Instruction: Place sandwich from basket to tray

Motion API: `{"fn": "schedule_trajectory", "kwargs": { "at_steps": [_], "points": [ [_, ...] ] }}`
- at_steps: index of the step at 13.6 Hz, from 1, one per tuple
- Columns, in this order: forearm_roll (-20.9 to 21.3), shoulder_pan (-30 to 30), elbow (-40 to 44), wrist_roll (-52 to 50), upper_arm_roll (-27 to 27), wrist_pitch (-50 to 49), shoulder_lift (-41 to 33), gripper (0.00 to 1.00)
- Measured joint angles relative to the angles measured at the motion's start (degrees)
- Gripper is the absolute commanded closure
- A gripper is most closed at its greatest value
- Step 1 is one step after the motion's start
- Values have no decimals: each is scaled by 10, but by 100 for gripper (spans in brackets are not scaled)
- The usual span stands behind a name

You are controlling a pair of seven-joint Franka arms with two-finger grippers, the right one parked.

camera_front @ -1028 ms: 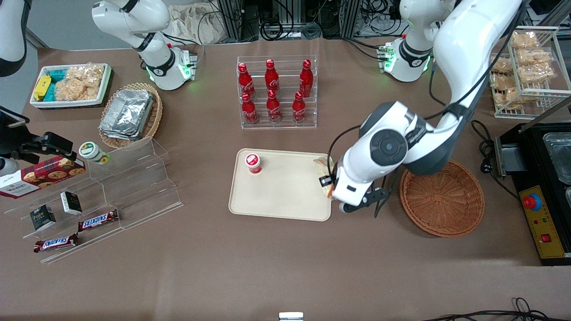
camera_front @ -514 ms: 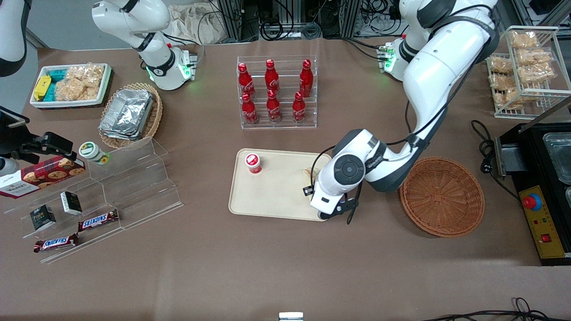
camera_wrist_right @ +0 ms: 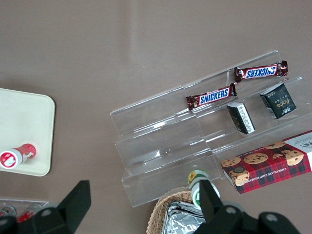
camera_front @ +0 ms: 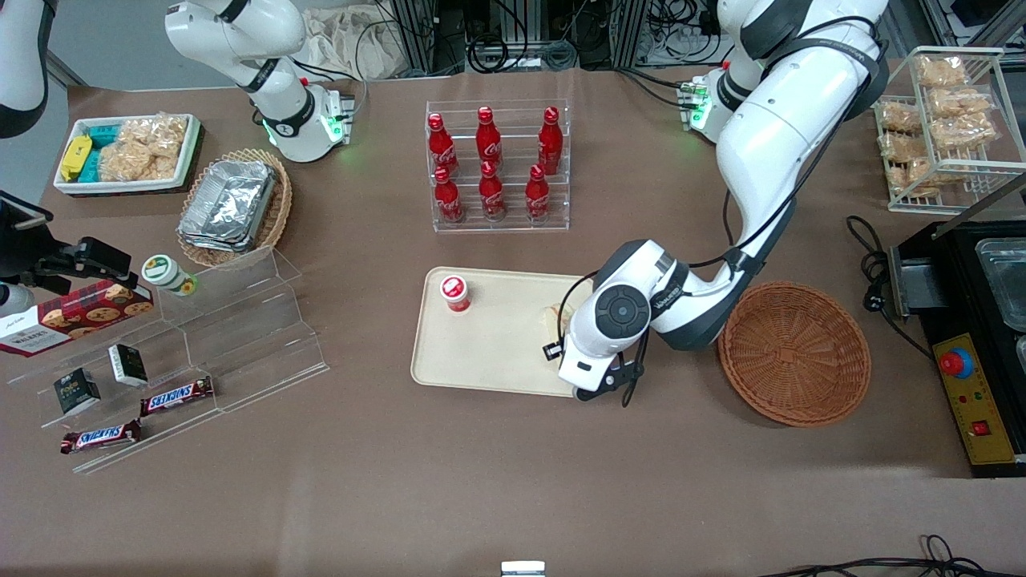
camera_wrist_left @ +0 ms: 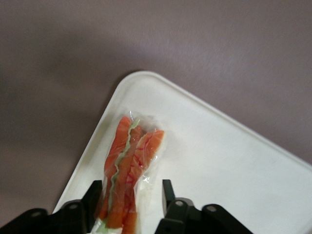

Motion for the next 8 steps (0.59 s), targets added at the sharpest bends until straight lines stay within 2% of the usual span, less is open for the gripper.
{"fn": "schedule_trajectory", "kwargs": {
  "at_steps": [4,8],
  "points": [
    [14,17,13,-88,1,-32,-84,0],
    [14,72,13,-95,1,-126,-190,0]
  ]
}}
